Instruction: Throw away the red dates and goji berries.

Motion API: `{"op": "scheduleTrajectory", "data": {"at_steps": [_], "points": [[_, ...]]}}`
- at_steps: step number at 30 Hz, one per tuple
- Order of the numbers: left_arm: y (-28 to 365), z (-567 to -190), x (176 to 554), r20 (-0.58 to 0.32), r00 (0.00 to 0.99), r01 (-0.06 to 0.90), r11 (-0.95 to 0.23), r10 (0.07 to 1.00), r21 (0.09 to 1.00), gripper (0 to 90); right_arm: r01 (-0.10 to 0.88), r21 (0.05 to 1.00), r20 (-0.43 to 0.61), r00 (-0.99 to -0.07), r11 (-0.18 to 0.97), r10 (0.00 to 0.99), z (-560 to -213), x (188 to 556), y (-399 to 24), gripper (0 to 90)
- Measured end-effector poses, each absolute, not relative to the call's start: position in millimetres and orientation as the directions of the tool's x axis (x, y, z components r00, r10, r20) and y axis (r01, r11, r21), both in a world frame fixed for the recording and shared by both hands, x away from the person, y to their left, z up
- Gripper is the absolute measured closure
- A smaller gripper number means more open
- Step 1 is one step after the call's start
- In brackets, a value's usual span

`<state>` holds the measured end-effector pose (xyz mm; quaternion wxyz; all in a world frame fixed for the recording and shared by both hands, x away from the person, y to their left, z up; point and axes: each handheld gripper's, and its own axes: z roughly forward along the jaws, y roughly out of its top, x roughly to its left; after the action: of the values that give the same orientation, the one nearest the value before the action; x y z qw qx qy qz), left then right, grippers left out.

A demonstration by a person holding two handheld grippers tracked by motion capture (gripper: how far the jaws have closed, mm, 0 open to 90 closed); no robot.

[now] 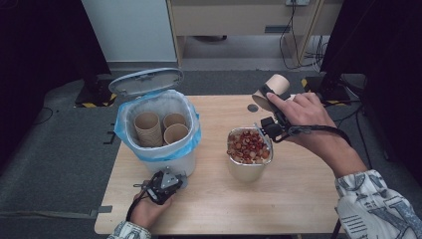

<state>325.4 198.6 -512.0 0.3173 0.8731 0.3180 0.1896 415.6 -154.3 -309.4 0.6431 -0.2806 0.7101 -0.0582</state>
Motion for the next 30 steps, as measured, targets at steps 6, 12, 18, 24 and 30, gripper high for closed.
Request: {"op": "scheduleTrajectory", "data": {"at_steps": [6, 12, 18, 24, 30], "points": [[198.7, -512.0, 325.4, 0.128, 0.725, 0.436, -0.595, 0.677, 0.675, 89.9, -0.347, -0.532, -0.822, -0.008, 0.772, -0.57, -321.4, 413.9, -146.6, 32.8], [198.7, -511.9, 325.4, 0.128, 0.726, 0.436, -0.596, 0.676, 0.674, 89.9, -0.359, -0.564, -0.794, -0.012, 0.743, -0.608, -330.3, 412.8, -141.3, 33.2], [199.1, -511.8, 325.6, 0.124, 0.725, 0.439, -0.594, 0.677, 0.674, 89.9, -0.355, -0.528, -0.822, -0.017, 0.772, -0.57, -327.0, 415.9, -140.2, 33.1], [198.8, -512.0, 325.4, 0.127, 0.725, 0.437, -0.594, 0.677, 0.675, 89.9, -0.366, -0.483, -0.839, -0.069, 0.796, -0.54, -337.2, 416.9, -144.4, 32.9], [199.0, -511.8, 325.5, 0.126, 0.725, 0.439, -0.594, 0.677, 0.674, 89.9, -0.371, -0.354, -0.896, -0.129, 0.859, -0.425, -329.8, 421.4, -149.2, 32.5]]}}
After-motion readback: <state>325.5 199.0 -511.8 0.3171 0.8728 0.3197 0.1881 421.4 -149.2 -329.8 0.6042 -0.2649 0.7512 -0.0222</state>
